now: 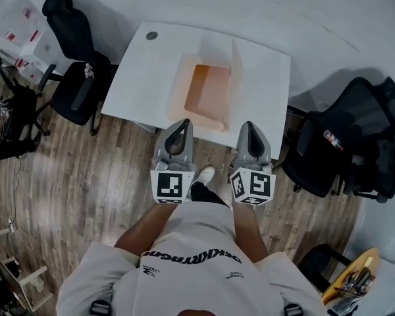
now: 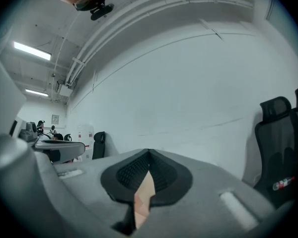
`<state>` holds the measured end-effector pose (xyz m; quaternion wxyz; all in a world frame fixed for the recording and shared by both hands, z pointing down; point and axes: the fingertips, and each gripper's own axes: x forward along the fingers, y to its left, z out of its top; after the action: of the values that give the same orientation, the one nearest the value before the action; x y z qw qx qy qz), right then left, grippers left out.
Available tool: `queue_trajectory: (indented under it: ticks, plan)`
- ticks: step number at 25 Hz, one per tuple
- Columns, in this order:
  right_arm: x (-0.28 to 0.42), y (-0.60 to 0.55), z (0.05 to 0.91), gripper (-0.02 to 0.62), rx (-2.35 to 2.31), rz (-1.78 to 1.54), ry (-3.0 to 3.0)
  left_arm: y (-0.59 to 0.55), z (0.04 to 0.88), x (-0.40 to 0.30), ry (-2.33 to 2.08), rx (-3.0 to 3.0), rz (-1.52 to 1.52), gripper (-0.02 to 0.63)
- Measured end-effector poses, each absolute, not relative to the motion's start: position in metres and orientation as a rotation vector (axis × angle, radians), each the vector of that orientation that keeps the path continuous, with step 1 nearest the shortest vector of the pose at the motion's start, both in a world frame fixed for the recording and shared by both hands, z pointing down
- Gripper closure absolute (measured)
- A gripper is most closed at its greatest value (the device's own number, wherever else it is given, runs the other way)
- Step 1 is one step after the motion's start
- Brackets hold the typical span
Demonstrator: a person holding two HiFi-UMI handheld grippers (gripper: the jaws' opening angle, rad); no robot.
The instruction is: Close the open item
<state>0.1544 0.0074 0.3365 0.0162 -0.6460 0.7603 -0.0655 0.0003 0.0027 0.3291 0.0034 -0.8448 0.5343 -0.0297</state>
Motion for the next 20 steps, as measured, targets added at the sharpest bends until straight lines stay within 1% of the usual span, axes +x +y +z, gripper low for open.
queue_trajectory:
  ticks: [11,20]
  plan:
    - [0.178,-0.072,0.370,0.597,-2.020,-0.314,2.392,-0.073,0.353,-0.002,1.780,-2.633,-0.164,0.606]
    - [0.183,-0.108,0.412,0.597,-2.080,-0.435,2.422,-0.114,0.389,-0.025,1.869,-2.647,-0.279,0.606]
